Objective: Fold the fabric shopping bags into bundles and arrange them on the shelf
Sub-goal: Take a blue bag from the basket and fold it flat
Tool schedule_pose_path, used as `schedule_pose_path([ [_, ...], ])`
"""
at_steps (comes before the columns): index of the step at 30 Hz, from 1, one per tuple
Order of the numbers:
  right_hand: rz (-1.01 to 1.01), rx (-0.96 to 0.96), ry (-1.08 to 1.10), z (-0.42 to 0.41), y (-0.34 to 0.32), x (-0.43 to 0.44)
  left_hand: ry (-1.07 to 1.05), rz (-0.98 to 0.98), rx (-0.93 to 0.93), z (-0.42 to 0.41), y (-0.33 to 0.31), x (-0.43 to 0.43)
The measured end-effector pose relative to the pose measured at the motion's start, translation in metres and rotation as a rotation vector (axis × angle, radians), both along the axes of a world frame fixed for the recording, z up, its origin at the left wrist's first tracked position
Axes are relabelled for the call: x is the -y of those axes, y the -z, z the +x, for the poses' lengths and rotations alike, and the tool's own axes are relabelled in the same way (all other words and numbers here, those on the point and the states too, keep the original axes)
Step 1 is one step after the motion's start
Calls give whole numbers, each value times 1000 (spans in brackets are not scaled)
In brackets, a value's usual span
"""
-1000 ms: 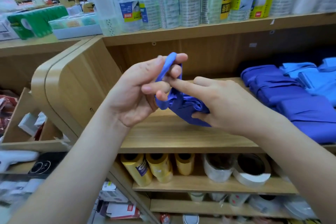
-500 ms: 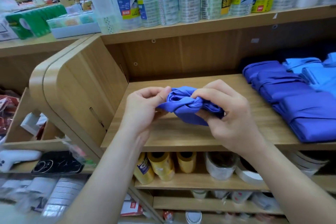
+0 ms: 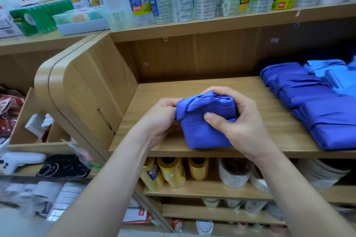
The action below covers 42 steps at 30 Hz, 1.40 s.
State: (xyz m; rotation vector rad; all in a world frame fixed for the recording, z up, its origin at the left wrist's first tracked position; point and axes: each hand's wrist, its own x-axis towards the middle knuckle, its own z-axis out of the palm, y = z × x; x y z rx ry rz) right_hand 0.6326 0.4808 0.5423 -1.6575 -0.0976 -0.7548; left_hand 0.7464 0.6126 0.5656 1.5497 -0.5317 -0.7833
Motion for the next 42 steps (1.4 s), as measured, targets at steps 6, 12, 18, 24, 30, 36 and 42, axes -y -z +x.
schedule_pose_path([
  [6, 376, -58, 70, 3, 6, 3, -117, -238, 63, -10, 15, 0],
  [12, 728, -116, 6, 8, 4, 11, -37, -360, 521, -25, 19, -9],
  [18, 857, -168, -6, 10, 7, 13, -28, -77, 661, -23, 17, -9],
  [24, 860, -84, -11, 11, 9, 6, -84, -161, 556, -31, 12, -7],
  [30, 855, -82, 88, 12, 10, -1, -204, -208, 634, -38, 20, -1],
  [36, 882, -70, 161, 20, 12, -8, -380, -247, 677, -47, 31, 7],
  [42, 674, -307, -75, 12, 8, -5, -435, -353, 475, -28, 23, 13],
])
